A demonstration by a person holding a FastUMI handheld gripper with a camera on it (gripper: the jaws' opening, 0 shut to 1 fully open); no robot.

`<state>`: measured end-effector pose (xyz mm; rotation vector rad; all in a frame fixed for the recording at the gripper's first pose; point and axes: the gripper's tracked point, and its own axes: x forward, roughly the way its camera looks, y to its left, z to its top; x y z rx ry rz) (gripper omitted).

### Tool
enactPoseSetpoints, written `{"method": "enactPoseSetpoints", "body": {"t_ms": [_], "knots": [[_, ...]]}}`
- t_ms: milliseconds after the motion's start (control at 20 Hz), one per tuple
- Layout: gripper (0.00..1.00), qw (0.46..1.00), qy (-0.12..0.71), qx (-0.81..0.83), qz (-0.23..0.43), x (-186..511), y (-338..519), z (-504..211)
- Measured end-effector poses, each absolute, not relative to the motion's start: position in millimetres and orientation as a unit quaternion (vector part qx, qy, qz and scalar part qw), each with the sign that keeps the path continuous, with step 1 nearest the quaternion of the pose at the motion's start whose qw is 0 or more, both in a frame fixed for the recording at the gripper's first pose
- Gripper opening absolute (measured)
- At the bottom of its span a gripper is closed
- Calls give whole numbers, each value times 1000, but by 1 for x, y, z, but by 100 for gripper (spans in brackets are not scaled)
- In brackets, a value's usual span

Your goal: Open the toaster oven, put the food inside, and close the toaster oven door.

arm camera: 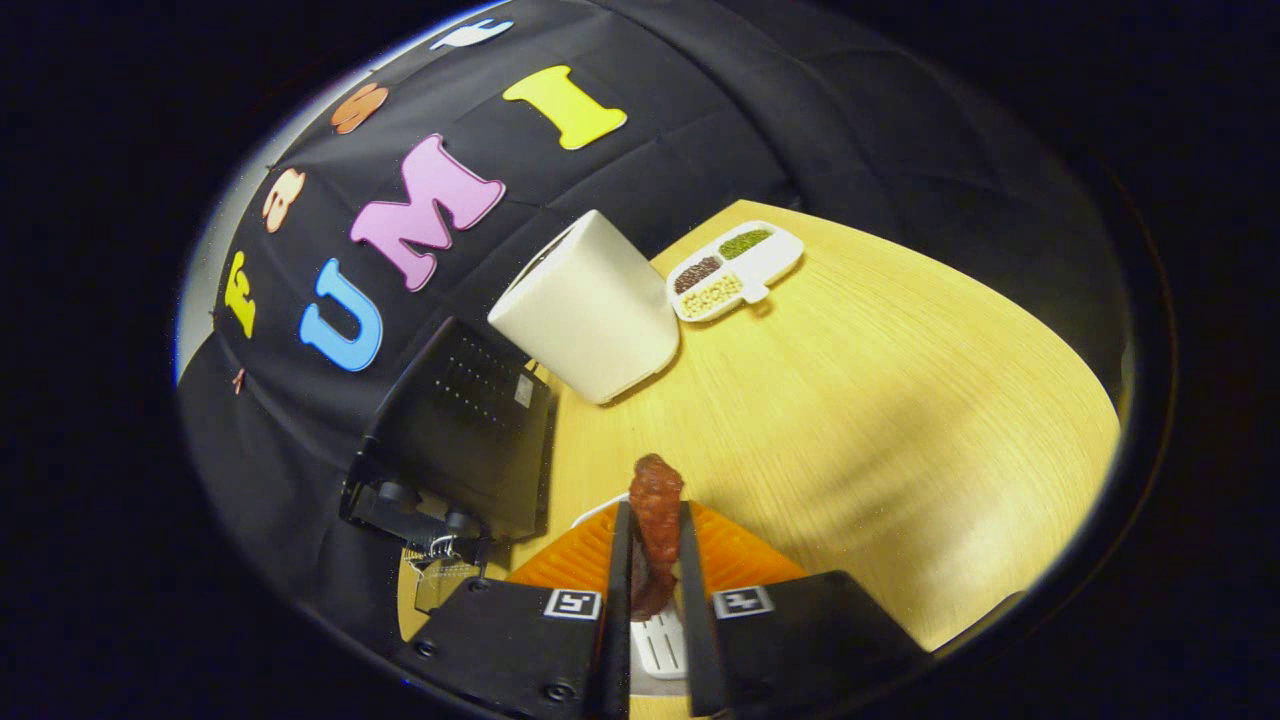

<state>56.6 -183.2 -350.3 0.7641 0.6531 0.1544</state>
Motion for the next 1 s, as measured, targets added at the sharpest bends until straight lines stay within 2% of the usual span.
{"method": "enactPoseSetpoints", "body": {"t_ms": [50, 200, 600, 1000], "knots": [[19, 871, 314, 371, 73, 56, -183, -350], [14, 876, 301, 371, 65, 56, -187, -338], [14, 888, 247, 380, 69, 42, -166, -269], [14, 887, 228, 385, 114, 4, -60, -215]]}}
